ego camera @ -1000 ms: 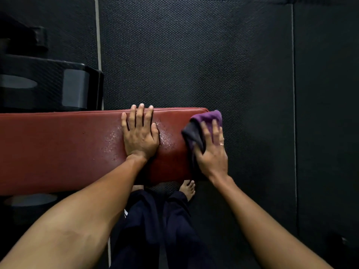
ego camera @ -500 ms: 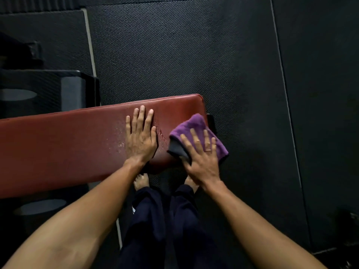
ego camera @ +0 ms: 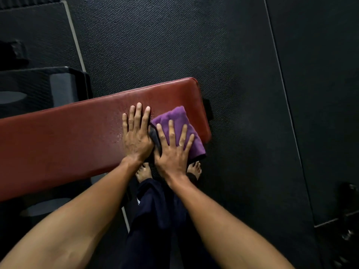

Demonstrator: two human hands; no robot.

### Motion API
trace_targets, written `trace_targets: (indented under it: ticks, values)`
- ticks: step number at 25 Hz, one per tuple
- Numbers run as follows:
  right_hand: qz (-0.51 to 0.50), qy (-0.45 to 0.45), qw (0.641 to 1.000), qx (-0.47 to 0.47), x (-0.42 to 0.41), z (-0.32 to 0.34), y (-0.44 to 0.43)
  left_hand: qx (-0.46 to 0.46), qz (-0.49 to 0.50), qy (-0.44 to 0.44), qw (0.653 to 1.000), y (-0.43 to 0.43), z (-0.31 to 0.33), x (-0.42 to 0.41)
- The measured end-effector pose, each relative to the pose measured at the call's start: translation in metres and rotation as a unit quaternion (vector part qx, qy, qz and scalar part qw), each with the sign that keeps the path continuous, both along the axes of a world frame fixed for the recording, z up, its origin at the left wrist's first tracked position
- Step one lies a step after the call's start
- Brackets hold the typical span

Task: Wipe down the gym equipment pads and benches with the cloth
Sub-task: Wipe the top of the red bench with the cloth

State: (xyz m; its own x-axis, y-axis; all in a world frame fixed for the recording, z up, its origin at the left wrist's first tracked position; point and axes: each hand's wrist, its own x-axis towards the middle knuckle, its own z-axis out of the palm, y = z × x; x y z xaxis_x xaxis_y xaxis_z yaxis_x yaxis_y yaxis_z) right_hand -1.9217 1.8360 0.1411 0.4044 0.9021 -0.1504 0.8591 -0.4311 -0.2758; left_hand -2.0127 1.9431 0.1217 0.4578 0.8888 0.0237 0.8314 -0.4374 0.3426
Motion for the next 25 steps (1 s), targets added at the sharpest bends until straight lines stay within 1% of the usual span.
trace_targets:
  ticks: [2,5,6,7,8,10,11,12,14,16,18,19,20,21,23,24,25]
  values:
    - [-0.041,0.011,0.999,0.007,-0.003,0.002,-0.016,0.005,-0.008,0.004,1.0,0.0,0.001,-0.002]
    - [-0.087,-0.002,0.996,0.024,0.032,-0.003,-0.031,0.001,0.004,0.021,1.0,-0.001,0.003,0.001]
    - [-0.137,0.016,0.99,0.031,0.05,-0.003,-0.026,-0.006,0.002,0.027,1.0,-0.002,0.003,0.001]
    - [-0.218,0.057,0.973,0.038,0.067,0.0,-0.014,-0.012,-0.002,0.035,0.999,-0.002,0.003,0.0]
    - [-0.327,0.113,0.937,0.039,0.082,0.004,0.002,-0.016,-0.006,0.042,0.999,-0.002,0.003,-0.001]
    - [-0.531,0.213,0.819,0.03,0.099,0.004,0.031,-0.023,-0.011,0.048,0.999,-0.001,0.004,-0.001]
    - [-0.582,0.225,0.78,0.052,0.1,0.001,0.038,-0.026,-0.009,0.049,0.998,-0.001,0.005,-0.001]
    - [-0.603,0.214,0.762,0.101,0.092,0.0,0.039,-0.028,-0.008,0.049,0.998,-0.002,0.005,-0.001]
    - [-0.613,0.186,0.741,0.201,0.057,0.001,0.038,-0.023,-0.006,0.048,0.999,-0.002,0.004,0.0]
    - [-0.64,0.194,0.71,0.223,0.008,0.002,0.039,-0.013,-0.006,0.046,0.999,-0.001,0.0,-0.001]
    - [-0.646,0.257,0.692,0.195,-0.038,0.005,0.045,0.002,-0.009,0.037,0.999,0.001,-0.003,-0.004]
    - [-0.635,0.287,0.696,0.173,-0.051,0.007,0.046,0.008,-0.013,0.029,0.999,0.002,-0.003,-0.005]
    - [-0.616,0.298,0.713,0.153,-0.058,0.004,0.042,0.01,-0.017,0.018,1.0,0.003,-0.003,-0.006]
    - [-0.588,0.293,0.741,0.136,-0.058,0.001,0.036,0.009,-0.019,0.006,1.0,0.003,-0.003,-0.007]
    - [-0.534,0.245,0.802,0.102,-0.038,-0.005,0.023,0.006,-0.021,-0.007,1.0,0.002,0.0,-0.008]
    - [-0.524,0.214,0.821,0.081,-0.024,-0.003,0.021,0.006,-0.02,-0.008,1.0,0.002,0.001,-0.008]
    - [-0.521,0.185,0.831,0.061,-0.011,-0.001,0.023,0.006,-0.019,-0.008,1.0,0.002,0.001,-0.008]
